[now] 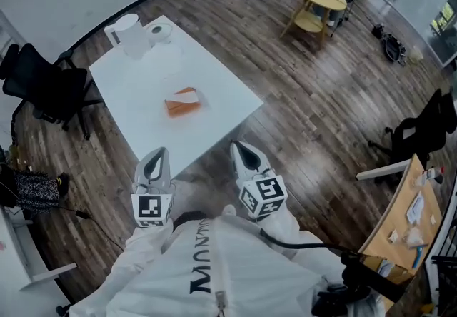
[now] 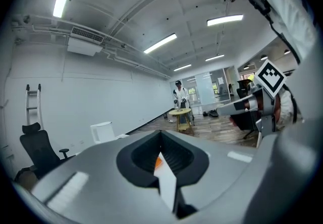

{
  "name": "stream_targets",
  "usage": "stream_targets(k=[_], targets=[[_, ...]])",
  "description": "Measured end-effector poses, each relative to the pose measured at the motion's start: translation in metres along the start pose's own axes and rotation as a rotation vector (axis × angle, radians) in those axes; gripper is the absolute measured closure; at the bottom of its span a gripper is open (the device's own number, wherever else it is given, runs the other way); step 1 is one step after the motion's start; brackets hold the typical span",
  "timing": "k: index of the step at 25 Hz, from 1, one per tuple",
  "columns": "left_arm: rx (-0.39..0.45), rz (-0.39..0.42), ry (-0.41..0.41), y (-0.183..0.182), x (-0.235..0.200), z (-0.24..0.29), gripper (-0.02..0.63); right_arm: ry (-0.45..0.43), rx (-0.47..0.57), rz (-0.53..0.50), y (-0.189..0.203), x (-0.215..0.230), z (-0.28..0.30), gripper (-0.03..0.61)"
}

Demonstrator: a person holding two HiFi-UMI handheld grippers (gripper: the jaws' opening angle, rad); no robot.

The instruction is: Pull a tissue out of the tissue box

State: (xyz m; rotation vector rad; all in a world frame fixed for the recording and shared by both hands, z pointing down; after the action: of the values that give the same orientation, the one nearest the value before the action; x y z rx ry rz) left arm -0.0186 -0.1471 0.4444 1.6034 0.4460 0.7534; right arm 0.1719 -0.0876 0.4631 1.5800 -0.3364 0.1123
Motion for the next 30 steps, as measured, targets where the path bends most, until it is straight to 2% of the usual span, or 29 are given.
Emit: stream_targets(k=[7, 19, 30], targets=[[-0.047, -0.007, -0.016, 0.012, 0.002, 0.013, 0.615, -0.026, -0.035, 0.029, 0.009, 0.013, 0.019, 0.577], [-0.066, -0.056, -0.055, 0.036, -0.034, 0.053, 0.615, -0.055, -0.099, -0.002, 0.014, 0.026, 0.085, 0.577], [-0.07, -0.114, -0.07, 0.062, -0.088, 0.081, 0.615, -0.106, -0.155, -0.057, 0.026, -0.001, 0.165, 0.577]])
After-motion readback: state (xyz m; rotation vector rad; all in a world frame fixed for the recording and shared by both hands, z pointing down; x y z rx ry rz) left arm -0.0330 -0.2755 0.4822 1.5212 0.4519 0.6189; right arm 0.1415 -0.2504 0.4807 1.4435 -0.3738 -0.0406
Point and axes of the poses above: the fingertips, and each gripper's own axes: z forward along the fingers, x to its right, y out of its underside, the point moved 2 cm from there along -z, backward along the fingers, and after that the axes turned 12 degrees about x, right-handed, at the moved point
